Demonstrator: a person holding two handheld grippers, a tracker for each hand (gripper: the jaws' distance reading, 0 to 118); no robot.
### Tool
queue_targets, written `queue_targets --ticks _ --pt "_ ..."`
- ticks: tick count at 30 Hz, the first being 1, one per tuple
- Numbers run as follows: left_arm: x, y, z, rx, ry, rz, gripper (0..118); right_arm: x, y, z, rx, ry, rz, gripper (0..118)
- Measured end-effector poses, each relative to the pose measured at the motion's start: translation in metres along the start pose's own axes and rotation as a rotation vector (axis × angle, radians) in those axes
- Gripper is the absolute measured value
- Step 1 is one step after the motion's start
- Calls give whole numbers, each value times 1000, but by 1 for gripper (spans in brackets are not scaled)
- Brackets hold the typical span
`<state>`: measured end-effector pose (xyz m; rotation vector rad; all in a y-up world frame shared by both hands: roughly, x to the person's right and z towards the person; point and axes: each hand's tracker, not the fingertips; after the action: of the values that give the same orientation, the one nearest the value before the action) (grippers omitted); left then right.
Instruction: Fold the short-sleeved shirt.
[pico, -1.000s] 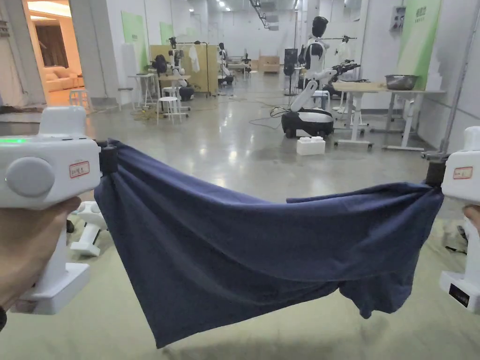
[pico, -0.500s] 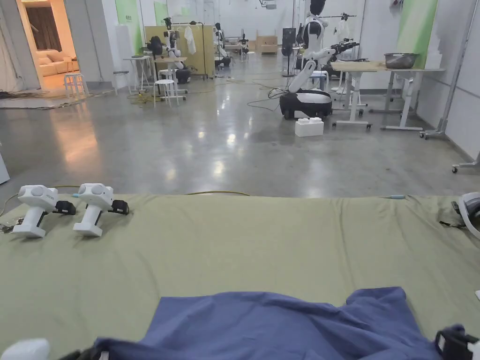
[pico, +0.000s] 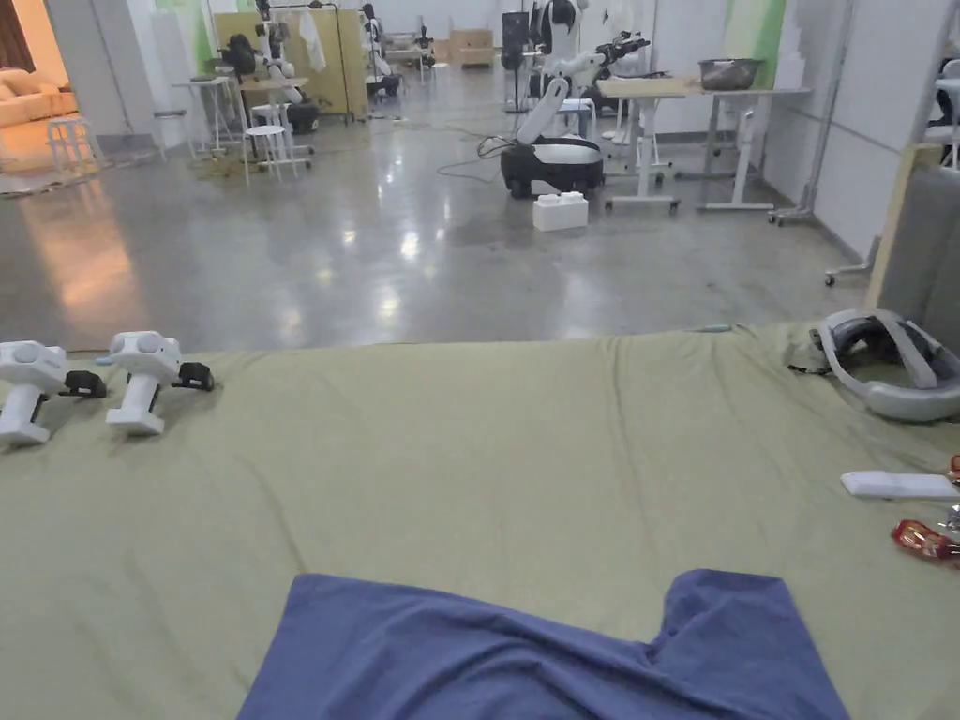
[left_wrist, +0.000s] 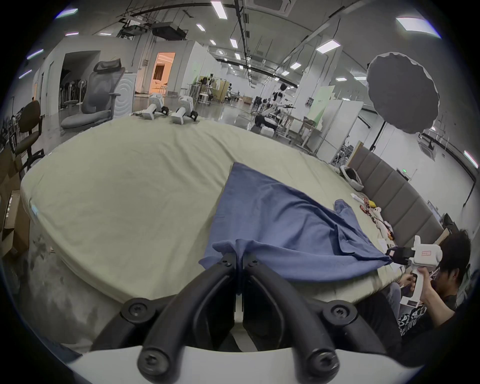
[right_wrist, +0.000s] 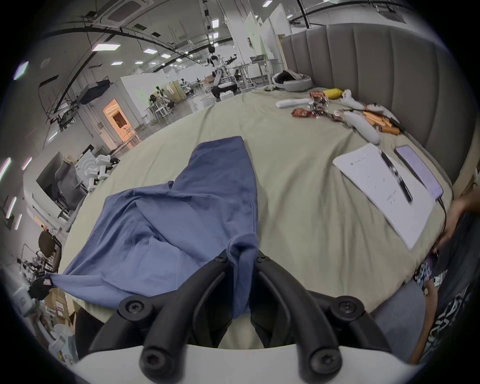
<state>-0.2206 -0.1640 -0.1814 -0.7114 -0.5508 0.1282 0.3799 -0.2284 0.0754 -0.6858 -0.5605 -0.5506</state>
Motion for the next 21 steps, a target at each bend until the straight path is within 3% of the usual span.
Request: queue_targets --ticks 2,3,4,5,6,7,12,14,16,21 --pt "-2 -7 -4 -2 0 19 7 1 -5 -1 -11 8 -10 12" --pt "-5 -9 -8 -5 2 29 15 1 -6 -4 -20 10 -9 15" --pt "-6 -8 -12 -29 8 46 43 0 -7 -6 -38 -11 -4 28" --pt "-9 -8 -16 -59 14 52 96 1 -8 -7 -62 -44 -7 68" --pt "-11 -7 -19 -78 10 51 109 3 -8 -9 -78 -35 -22 95" --pt "-11 -7 -15 -57 11 48 108 6 -8 -7 -97 -24 -36 103" --pt "25 15 34 195 76 -159 108 1 1 34 22 56 -208 102" --pt "49 28 57 300 75 -208 108 -14 8 59 131 108 -213 102" --pt "71 42 82 395 44 -229 108 -37 17 90 241 133 -141 102" --pt "134 59 138 631 76 -389 108 -105 26 173 531 158 173 102"
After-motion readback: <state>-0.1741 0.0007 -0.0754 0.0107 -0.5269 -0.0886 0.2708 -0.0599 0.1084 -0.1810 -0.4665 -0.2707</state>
